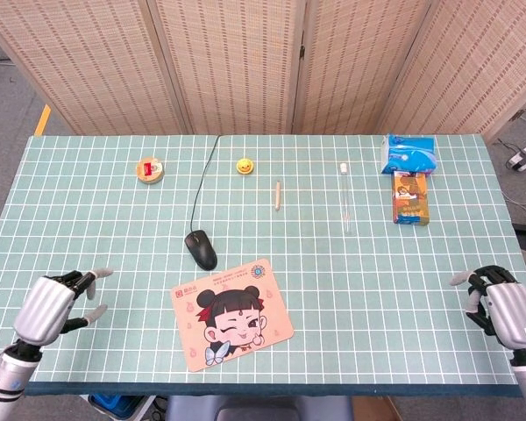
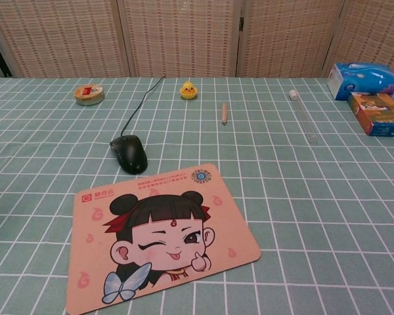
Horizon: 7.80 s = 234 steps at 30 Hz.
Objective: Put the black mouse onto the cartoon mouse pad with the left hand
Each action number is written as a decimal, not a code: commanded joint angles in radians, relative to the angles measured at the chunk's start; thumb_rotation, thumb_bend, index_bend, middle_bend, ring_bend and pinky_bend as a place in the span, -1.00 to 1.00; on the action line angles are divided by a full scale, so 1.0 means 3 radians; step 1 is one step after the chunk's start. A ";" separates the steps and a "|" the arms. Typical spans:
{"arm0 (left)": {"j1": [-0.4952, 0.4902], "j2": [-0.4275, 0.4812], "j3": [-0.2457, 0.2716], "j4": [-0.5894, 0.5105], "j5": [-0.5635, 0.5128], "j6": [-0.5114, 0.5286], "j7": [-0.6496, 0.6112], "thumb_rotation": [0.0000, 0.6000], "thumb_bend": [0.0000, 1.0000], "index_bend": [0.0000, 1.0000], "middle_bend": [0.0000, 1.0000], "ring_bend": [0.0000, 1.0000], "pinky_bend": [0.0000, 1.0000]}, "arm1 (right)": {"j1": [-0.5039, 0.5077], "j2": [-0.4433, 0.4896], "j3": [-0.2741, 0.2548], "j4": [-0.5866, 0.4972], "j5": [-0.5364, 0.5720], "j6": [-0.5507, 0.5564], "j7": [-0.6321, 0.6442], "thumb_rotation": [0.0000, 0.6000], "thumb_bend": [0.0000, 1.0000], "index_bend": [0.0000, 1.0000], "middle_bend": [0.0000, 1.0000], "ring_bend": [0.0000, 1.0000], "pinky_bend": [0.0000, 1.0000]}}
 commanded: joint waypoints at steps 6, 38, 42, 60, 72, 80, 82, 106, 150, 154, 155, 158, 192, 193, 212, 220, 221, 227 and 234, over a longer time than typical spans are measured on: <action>-0.0595 -0.0184 -0.0157 0.0358 0.0428 -0.0249 0.0041 1.00 -0.54 -0.22 0.99 1.00 1.00 | -0.0028 0.0033 0.0009 -0.0007 -0.0010 0.0057 0.0051 1.00 -0.10 -0.16 -0.32 -0.31 -0.47; -0.2073 -0.0942 0.0035 0.1470 0.0734 -0.1418 0.0659 1.00 -0.90 -0.44 1.00 1.00 1.00 | 0.0024 0.0192 0.0016 0.0076 0.0037 -0.0077 0.0540 1.00 -0.10 -0.16 -0.31 -0.31 -0.47; -0.2184 -0.1021 0.0084 0.1637 0.0682 -0.1535 0.0600 1.00 -0.91 -0.46 1.00 1.00 1.00 | 0.0030 0.0200 0.0031 0.0110 0.0083 -0.0104 0.0603 1.00 -0.10 -0.16 -0.31 -0.31 -0.47; -0.2477 -0.1272 0.0338 0.2175 0.0472 -0.1786 0.0353 1.00 -0.92 -0.37 1.00 1.00 1.00 | 0.0122 0.0155 0.0066 0.0219 0.0242 -0.0369 0.0687 1.00 -0.10 -0.16 -0.31 -0.31 -0.47; -0.2542 -0.1370 0.0419 0.2286 0.0313 -0.1919 0.0426 1.00 -0.92 -0.36 1.00 1.00 1.00 | 0.0142 0.0148 0.0079 0.0242 0.0292 -0.0435 0.0708 1.00 -0.10 -0.16 -0.31 -0.31 -0.47; -0.2583 -0.1421 0.0454 0.2297 0.0222 -0.2022 0.0525 1.00 -0.92 -0.33 1.00 1.00 1.00 | 0.0138 0.0158 0.0085 0.0255 0.0299 -0.0434 0.0747 1.00 -0.10 -0.16 -0.31 -0.31 -0.47; -0.2590 -0.1431 0.0460 0.2299 0.0197 -0.2047 0.0556 1.00 -0.92 -0.31 1.00 1.00 1.00 | 0.0132 0.0160 0.0087 0.0258 0.0300 -0.0425 0.0759 1.00 -0.10 -0.16 -0.31 -0.31 -0.47; -0.2555 -0.1424 0.0442 0.2133 -0.0093 -0.2185 0.0963 1.00 -0.91 0.14 1.00 1.00 1.00 | 0.0127 0.0167 0.0085 0.0258 0.0283 -0.0419 0.0778 1.00 -0.10 -0.16 -0.31 -0.31 -0.47; -0.2185 -0.0790 0.0268 -0.0379 -0.1299 -0.2576 0.3764 1.00 -0.89 0.20 1.00 1.00 1.00 | -0.0032 0.0330 0.0005 0.0116 0.0027 -0.0023 0.0889 1.00 -0.11 -0.16 -0.31 -0.31 -0.47; -0.2188 -0.0832 0.0284 -0.0477 -0.1377 -0.2565 0.3884 1.00 -0.89 0.20 1.00 1.00 1.00 | -0.0050 0.0352 0.0005 0.0108 0.0025 0.0005 0.0918 1.00 -0.11 -0.16 -0.31 -0.31 -0.47; -0.2192 -0.0835 0.0289 -0.0497 -0.1386 -0.2566 0.3901 1.00 -0.89 0.20 1.00 1.00 1.00 | -0.0052 0.0356 0.0003 0.0108 0.0021 0.0011 0.0926 1.00 -0.11 -0.16 -0.31 -0.31 -0.47; -0.2209 -0.0830 0.0307 -0.0571 -0.1411 -0.2573 0.3958 1.00 -0.89 0.20 1.00 1.00 1.00 | -0.0062 0.0369 0.0002 0.0106 0.0014 0.0027 0.0946 1.00 -0.11 -0.16 -0.31 -0.31 -0.47; -0.2547 -0.1162 0.0281 -0.0734 -0.1988 -0.2447 0.4490 1.00 -0.89 -0.16 1.00 1.00 1.00 | -0.0101 0.0399 0.0010 0.0146 -0.0015 0.0117 0.1081 1.00 -0.11 -0.16 -0.31 -0.31 -0.47; -0.2558 -0.1159 0.0290 -0.0747 -0.2016 -0.2431 0.4524 1.00 -0.89 -0.20 1.00 1.00 1.00 | -0.0101 0.0397 0.0011 0.0148 -0.0018 0.0122 0.1081 1.00 -0.11 -0.16 -0.31 -0.31 -0.47; -0.2446 -0.0766 0.0594 -0.1143 -0.2194 -0.1874 0.4697 1.00 -0.89 -0.30 1.00 1.00 1.00 | -0.0113 0.0380 0.0002 0.0129 -0.0076 0.0176 0.1025 1.00 -0.11 -0.16 -0.31 -0.31 -0.47; -0.2166 -0.0209 0.0806 -0.1428 -0.1695 -0.1578 0.4116 1.00 -0.89 -0.30 1.00 1.00 1.00 | -0.0093 0.0354 -0.0016 0.0072 -0.0101 0.0133 0.0883 1.00 -0.11 -0.16 -0.31 -0.31 -0.47; -0.2131 -0.0144 0.0821 -0.1446 -0.1613 -0.1540 0.4020 1.00 -0.89 -0.30 1.00 1.00 1.00 | -0.0088 0.0350 -0.0018 0.0066 -0.0103 0.0122 0.0865 1.00 -0.11 -0.16 -0.31 -0.31 -0.47; -0.1883 0.0133 0.0870 -0.1289 -0.1022 -0.1228 0.3230 1.00 -0.89 -0.28 0.81 0.73 1.00 | -0.0054 0.0323 -0.0040 0.0022 -0.0125 0.0049 0.0734 1.00 -0.11 -0.16 -0.31 -0.31 -0.47; -0.1493 0.0153 0.0781 -0.0745 -0.0635 -0.0654 0.1955 1.00 -0.89 -0.17 0.59 0.57 1.00 | -0.0024 0.0287 -0.0054 -0.0014 -0.0125 -0.0015 0.0597 1.00 -0.12 -0.16 -0.31 -0.31 -0.47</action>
